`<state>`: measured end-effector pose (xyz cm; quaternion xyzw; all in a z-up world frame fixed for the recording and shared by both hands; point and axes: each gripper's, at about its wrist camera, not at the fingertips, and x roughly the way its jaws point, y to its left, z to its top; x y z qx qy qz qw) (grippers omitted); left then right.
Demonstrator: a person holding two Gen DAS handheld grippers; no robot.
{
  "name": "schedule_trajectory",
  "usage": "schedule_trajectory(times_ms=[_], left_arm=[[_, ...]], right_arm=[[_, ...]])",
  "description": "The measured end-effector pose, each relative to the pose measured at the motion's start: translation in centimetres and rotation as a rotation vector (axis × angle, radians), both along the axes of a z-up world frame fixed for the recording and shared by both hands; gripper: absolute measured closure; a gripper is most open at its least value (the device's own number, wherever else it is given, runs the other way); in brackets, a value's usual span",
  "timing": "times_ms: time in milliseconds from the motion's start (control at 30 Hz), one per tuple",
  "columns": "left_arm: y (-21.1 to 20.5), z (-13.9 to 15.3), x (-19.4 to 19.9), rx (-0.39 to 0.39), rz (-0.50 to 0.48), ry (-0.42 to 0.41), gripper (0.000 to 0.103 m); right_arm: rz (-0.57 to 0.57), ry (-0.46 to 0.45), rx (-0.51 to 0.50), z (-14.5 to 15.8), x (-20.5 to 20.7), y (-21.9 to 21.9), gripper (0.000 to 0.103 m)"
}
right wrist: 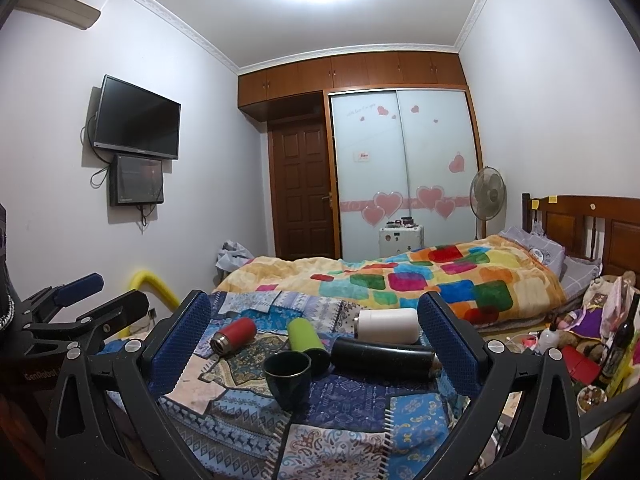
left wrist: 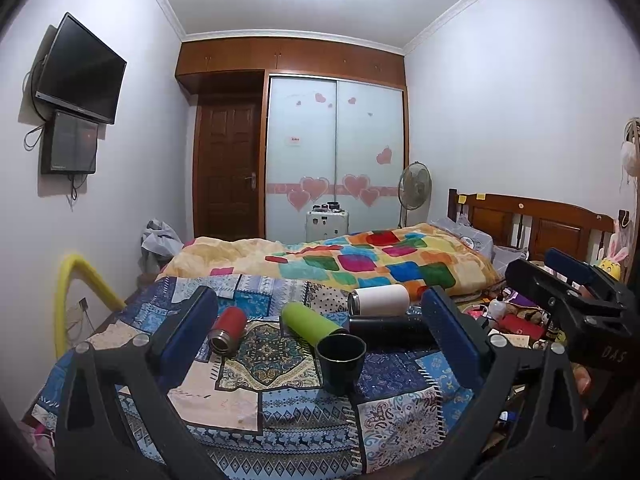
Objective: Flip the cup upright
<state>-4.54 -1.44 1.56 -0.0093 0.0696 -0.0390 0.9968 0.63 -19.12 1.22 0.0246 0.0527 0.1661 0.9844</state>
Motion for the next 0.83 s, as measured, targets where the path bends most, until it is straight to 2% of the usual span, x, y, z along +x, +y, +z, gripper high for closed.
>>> schedule_trajectory(times_ms=[833], left_arm=[[0.57, 0.28, 0.49, -0.014, -0.002, 0.019, 0.000]], right_arm=[[0.002, 0.013, 0.002, 0.00, 0.40, 0.23, 0.000]])
